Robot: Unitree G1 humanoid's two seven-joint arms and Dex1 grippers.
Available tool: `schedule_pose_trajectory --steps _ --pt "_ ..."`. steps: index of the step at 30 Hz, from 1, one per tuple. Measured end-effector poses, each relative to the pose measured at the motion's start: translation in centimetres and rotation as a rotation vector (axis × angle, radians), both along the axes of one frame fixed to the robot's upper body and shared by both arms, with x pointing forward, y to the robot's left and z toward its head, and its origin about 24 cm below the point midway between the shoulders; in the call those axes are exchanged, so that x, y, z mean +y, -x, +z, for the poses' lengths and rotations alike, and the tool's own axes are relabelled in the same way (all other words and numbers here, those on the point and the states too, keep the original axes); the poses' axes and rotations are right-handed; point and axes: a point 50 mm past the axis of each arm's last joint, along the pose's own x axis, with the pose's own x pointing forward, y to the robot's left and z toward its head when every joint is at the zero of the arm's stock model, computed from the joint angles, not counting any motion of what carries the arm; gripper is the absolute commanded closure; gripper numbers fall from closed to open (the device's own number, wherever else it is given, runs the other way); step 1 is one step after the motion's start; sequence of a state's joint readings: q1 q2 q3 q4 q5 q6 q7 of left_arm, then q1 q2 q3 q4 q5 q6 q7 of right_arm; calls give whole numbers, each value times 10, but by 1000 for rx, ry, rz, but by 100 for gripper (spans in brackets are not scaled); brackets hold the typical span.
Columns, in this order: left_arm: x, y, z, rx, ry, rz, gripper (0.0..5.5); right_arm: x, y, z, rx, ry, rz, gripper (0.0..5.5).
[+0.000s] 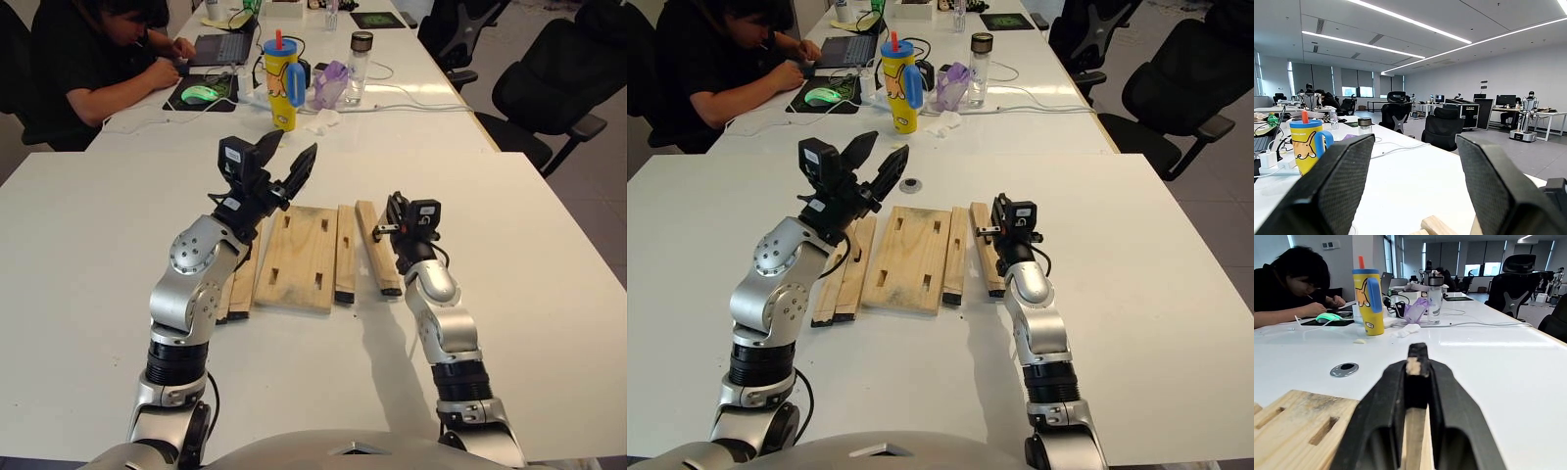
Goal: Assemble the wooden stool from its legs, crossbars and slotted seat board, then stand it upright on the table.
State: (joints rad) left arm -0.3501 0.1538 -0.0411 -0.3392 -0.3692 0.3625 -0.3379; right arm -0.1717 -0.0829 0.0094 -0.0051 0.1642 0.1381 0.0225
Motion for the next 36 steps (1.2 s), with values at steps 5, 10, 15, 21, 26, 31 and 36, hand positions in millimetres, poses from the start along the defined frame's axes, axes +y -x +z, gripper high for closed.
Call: schedule_pose_trajectory --steps 5,10,15,21,26,31,36 --pt "0 0 0 2 -3 -3 242 1 0 0 -4 -10 17 506" --pt "0 -2 -3 14 -8 -6 242 2 -6 4 -5 -1 23 477" --pt "0 -2 -4 12 -12 -6 242 -6 -1 -25 160 26 9 394" --pt "0 -2 -3 3 -6 -1 242 -5 -4 19 -32 -7 54 320" --pt "-1 -2 -2 -3 4 6 242 -3 -7 59 -171 -26 82 341" --pt "-3 -1 -3 -9 13 11 242 8 -31 122 -349 -30 183 414" --pt "-4 -2 -3 -8 20 9 242 18 -56 129 -309 -5 219 414"
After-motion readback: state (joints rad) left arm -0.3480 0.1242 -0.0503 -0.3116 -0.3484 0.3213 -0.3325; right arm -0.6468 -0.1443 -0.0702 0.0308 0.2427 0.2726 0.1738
